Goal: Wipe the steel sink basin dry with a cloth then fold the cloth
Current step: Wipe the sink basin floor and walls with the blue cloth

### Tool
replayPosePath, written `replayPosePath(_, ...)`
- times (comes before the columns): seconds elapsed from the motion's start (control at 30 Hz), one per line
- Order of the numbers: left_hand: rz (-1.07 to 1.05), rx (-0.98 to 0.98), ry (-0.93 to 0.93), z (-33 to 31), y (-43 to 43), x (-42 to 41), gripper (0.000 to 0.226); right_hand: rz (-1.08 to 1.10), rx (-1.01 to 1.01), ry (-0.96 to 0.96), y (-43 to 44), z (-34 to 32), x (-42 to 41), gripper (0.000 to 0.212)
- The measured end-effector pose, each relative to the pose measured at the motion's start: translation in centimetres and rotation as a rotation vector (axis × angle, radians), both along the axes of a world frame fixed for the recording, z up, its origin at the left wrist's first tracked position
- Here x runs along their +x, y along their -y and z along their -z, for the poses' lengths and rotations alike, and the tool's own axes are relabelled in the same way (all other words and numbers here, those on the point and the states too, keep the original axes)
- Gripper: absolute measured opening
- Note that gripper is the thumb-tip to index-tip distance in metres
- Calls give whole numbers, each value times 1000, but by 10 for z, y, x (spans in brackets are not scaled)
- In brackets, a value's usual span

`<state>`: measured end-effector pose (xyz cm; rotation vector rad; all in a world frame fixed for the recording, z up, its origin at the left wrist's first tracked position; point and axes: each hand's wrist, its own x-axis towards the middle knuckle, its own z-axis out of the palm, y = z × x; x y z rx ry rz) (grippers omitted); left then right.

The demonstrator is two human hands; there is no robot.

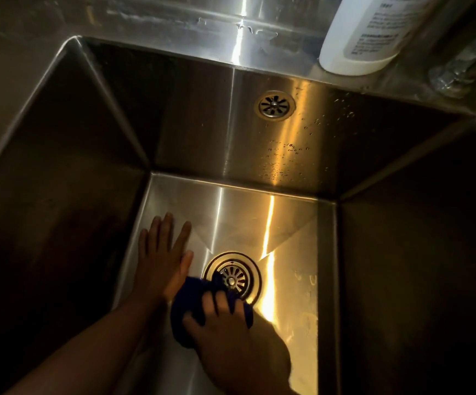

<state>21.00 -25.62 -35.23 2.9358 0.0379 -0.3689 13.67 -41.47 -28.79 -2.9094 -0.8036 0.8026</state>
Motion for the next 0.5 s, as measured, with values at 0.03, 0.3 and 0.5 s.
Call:
replayPosePath(0.03,7,3,-3,2,0,-1,65,4,12,0,-1,-1,-2,48)
replayPosePath(0.3,-39,-44,2,-24,7,1,65,334,-106,-77,27,-4,51,47)
replayPosePath(0.5,-71,-105,-28,-63,23,-6,75,469,-87,-329,19,-20,71,55)
